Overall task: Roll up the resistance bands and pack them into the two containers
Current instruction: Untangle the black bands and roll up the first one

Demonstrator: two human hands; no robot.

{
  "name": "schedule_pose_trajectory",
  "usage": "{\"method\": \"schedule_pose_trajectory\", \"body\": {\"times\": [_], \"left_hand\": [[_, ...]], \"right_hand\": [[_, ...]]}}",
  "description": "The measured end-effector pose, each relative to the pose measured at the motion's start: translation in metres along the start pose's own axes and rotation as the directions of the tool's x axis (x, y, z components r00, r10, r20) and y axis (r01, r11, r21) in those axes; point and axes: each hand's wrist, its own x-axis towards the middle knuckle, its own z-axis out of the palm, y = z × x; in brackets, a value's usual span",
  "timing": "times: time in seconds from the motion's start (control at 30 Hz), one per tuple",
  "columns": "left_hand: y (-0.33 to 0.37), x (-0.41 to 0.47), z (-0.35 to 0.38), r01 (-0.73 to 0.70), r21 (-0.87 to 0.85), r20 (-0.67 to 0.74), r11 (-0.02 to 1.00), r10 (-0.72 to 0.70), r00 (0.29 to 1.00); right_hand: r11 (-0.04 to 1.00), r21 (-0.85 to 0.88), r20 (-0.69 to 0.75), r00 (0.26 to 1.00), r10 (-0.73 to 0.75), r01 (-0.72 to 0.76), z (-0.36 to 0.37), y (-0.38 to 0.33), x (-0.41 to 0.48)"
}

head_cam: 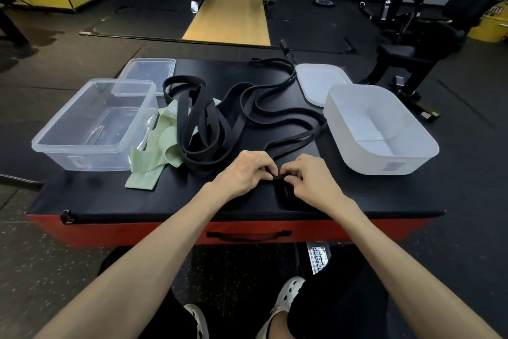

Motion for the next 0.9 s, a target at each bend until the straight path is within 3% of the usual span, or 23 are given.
{"method": "schedule_pose_trajectory", "body": {"times": [0.2,0.4,0.67,0.9], "left_hand": [[-0.004,-0.003,0.003,0.024,0.042,-0.071,0.999,-0.021,0.997],[-0.002,-0.005,0.001,0.074,-0.125,-0.092,0.989,-0.086,0.992],[0.003,-0.006,-0.005,0.191,-0.188,-0.069,0.963,-0.207,0.976],[-0.002,-0.005,-0.007,0.201,-0.214,-0.01,0.956,-0.208,0.978]], "right_hand": [[0.997,0.01,-0.04,0.996,0.078,-0.077,0.006,-0.015,-0.007],[0.987,0.124,-0.02,0.995,0.101,-0.098,0.007,-0.02,-0.008],[0.985,0.165,-0.025,0.998,0.054,-0.049,0.014,-0.011,0.0],[0.974,0.227,-0.074,0.997,-0.013,0.03,0.014,-0.008,0.0]]}}
